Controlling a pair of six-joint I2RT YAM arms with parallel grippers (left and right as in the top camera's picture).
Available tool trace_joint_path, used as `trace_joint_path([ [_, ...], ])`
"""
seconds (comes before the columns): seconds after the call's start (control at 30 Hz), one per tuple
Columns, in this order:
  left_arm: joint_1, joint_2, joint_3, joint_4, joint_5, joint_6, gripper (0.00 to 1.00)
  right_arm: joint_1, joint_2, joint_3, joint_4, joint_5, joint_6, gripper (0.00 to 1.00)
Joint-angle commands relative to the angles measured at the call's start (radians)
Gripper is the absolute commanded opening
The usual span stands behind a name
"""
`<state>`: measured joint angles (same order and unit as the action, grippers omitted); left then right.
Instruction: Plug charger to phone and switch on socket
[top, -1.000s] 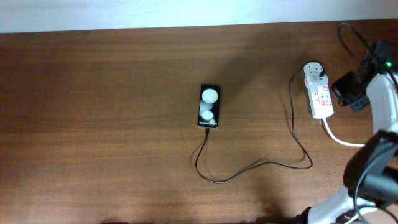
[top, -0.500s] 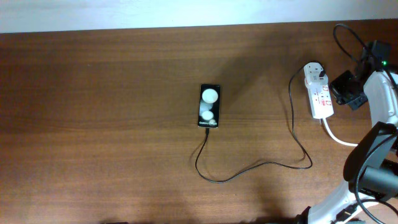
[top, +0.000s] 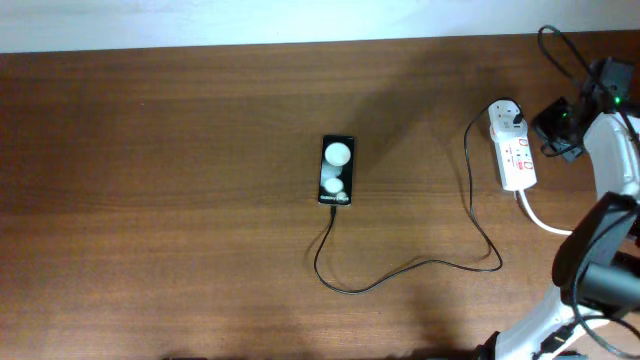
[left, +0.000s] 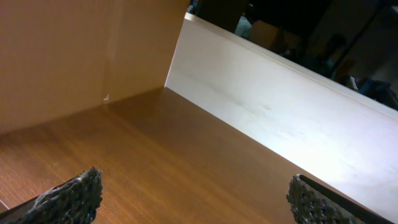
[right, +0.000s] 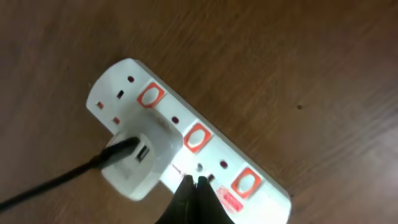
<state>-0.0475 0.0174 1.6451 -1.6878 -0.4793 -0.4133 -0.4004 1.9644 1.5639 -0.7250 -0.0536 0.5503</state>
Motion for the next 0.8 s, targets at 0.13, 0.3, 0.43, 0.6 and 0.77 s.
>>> trace_joint_path([
  [0.13, -0.002, -0.010, 0.002, 0.000, -0.004, -0.013, 0.99, 0.021, 0.132, 0.054, 0.013, -0.021, -0.022, 0.04],
  [0.3, -0.002, -0.010, 0.002, 0.000, -0.004, -0.013, 0.99, 0.021, 0.186, 0.054, 0.058, -0.029, -0.022, 0.04],
  [0.43, -0.002, -0.010, 0.002, 0.000, -0.004, -0.013, 0.99, 0.021, 0.186, 0.054, 0.085, -0.033, -0.022, 0.04],
  [0.6, -0.002, -0.010, 0.002, 0.000, -0.004, -0.013, 0.99, 0.057, 0.201, 0.054, 0.086, -0.043, -0.023, 0.04],
  [0.77, -0.002, -0.010, 0.002, 0.000, -0.004, -0.013, 0.99, 0.103, 0.265, 0.054, 0.047, -0.045, -0.023, 0.04],
])
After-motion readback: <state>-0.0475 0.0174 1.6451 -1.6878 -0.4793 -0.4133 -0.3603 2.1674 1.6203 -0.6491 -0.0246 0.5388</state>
